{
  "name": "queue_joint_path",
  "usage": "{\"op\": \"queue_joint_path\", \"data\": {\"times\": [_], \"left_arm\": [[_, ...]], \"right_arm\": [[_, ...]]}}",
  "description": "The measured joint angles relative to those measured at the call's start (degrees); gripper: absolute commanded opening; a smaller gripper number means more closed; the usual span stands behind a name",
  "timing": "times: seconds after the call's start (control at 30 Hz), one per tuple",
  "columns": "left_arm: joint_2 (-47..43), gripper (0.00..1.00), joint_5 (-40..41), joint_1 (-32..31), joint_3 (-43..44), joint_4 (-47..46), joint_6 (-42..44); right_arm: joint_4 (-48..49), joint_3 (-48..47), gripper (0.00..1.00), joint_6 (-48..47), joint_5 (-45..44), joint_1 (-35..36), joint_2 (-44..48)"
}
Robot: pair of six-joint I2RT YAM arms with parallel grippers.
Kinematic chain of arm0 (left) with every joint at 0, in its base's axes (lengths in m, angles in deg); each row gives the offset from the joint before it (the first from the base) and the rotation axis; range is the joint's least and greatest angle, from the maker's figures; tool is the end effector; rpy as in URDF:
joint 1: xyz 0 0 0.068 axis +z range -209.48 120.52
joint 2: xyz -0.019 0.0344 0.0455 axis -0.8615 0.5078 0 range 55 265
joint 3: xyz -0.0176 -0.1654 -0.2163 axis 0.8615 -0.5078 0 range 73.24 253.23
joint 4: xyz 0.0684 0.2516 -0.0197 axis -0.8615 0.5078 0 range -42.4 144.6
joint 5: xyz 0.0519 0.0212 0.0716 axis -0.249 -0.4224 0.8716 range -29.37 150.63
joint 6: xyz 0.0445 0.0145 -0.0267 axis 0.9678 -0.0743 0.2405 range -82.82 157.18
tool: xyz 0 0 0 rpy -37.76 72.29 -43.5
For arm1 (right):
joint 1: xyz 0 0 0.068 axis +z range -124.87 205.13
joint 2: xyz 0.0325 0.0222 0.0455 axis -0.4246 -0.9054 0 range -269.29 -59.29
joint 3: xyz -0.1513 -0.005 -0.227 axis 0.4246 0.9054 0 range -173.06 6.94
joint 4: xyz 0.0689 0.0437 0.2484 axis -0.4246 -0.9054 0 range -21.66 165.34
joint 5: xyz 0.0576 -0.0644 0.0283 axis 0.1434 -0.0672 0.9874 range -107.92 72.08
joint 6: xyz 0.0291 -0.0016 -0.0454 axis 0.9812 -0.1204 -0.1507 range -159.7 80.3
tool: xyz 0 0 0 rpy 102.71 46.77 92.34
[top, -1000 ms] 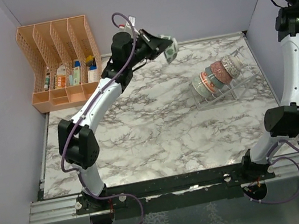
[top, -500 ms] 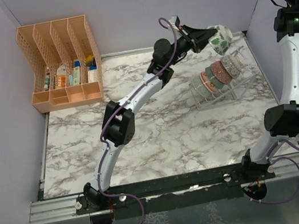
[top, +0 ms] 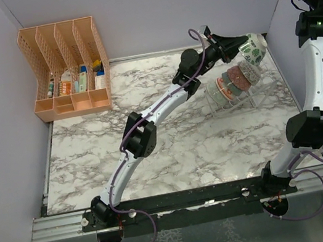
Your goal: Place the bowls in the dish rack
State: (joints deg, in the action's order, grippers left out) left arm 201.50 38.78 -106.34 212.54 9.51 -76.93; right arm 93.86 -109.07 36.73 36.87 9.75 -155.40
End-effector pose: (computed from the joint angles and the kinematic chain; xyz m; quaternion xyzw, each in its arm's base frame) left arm 0.3887 -0.4342 0.3431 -0.1309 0.4946 -0.8578 0.0490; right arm 0.3280 -0.0600 0.5746 -0.0109 0.5663 0.5785 0.5869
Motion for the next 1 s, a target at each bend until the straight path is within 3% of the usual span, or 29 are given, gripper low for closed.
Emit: {"op": "queue_joint_path", "data": {"times": [0.47, 1.0], "left_arm": [[5.42, 0.0, 0.55, 0.07, 1.29, 3.17, -2.45], [9.79, 0.0, 1.07, -1.11, 5.6, 0.42, -4.76]], "right_arm": [[2.14, 0.37, 0.96, 0.98, 0.61, -1.38, 0.04], [3.82, 0.37, 0.96, 1.44, 1.09, -1.84, 0.0]]}}
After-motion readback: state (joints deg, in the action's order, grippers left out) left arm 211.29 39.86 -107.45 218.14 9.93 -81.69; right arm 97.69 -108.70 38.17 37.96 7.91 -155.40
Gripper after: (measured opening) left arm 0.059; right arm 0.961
